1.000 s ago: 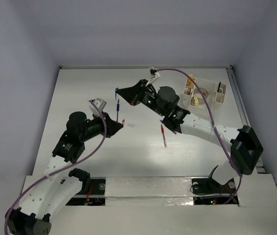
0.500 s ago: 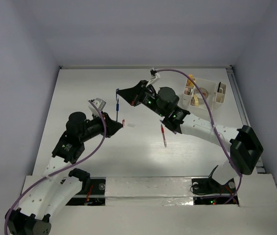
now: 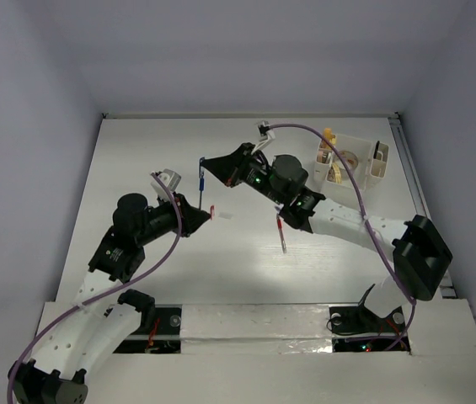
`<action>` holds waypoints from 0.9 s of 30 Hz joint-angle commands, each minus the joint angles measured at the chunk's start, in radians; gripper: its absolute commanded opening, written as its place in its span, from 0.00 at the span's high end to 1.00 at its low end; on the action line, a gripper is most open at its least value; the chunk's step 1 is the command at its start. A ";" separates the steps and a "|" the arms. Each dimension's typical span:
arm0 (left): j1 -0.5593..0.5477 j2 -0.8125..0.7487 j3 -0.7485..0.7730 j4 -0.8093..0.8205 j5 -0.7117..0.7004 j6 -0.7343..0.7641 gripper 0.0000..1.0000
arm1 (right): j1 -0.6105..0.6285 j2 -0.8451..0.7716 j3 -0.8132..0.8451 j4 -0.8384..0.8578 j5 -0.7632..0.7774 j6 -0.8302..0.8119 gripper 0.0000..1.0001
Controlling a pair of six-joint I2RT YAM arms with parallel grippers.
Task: Sort the stationery into containers
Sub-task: Close the pen cap on the pen.
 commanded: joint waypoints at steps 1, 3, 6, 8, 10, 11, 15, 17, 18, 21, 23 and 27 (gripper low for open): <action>-0.003 -0.020 0.001 0.044 -0.013 0.006 1.00 | 0.006 -0.020 -0.022 0.082 0.003 -0.005 1.00; -0.003 -0.020 0.001 0.044 -0.012 0.006 1.00 | 0.018 -0.023 -0.037 0.100 0.022 -0.020 1.00; -0.003 -0.025 0.002 0.046 -0.012 0.005 1.00 | 0.038 -0.024 -0.066 0.142 0.045 -0.031 1.00; -0.003 -0.033 0.002 0.049 -0.010 0.003 1.00 | 0.047 -0.021 -0.080 0.165 0.048 -0.025 1.00; 0.007 -0.040 0.001 0.054 -0.007 0.002 1.00 | 0.047 -0.013 -0.094 0.189 0.046 -0.020 1.00; 0.007 -0.043 0.001 0.057 -0.004 0.000 1.00 | 0.058 -0.010 -0.097 0.191 0.046 -0.020 1.00; 0.016 -0.039 0.007 0.074 0.017 -0.006 1.00 | 0.067 0.005 -0.103 0.202 0.028 -0.039 1.00; 0.016 -0.036 0.016 0.077 0.014 -0.008 1.00 | 0.067 0.007 -0.111 0.196 0.023 -0.040 1.00; 0.016 -0.034 0.019 0.074 0.005 -0.005 1.00 | 0.067 0.000 -0.117 0.196 0.014 -0.039 1.00; 0.016 -0.039 0.030 0.078 -0.004 0.009 1.00 | 0.067 -0.010 -0.126 0.157 -0.013 -0.040 1.00; 0.016 -0.036 0.039 0.083 -0.010 0.008 1.00 | 0.067 -0.020 -0.125 0.124 -0.036 -0.037 1.00; 0.016 -0.010 0.081 0.090 -0.002 0.006 1.00 | 0.067 -0.033 -0.149 0.056 -0.130 -0.027 1.00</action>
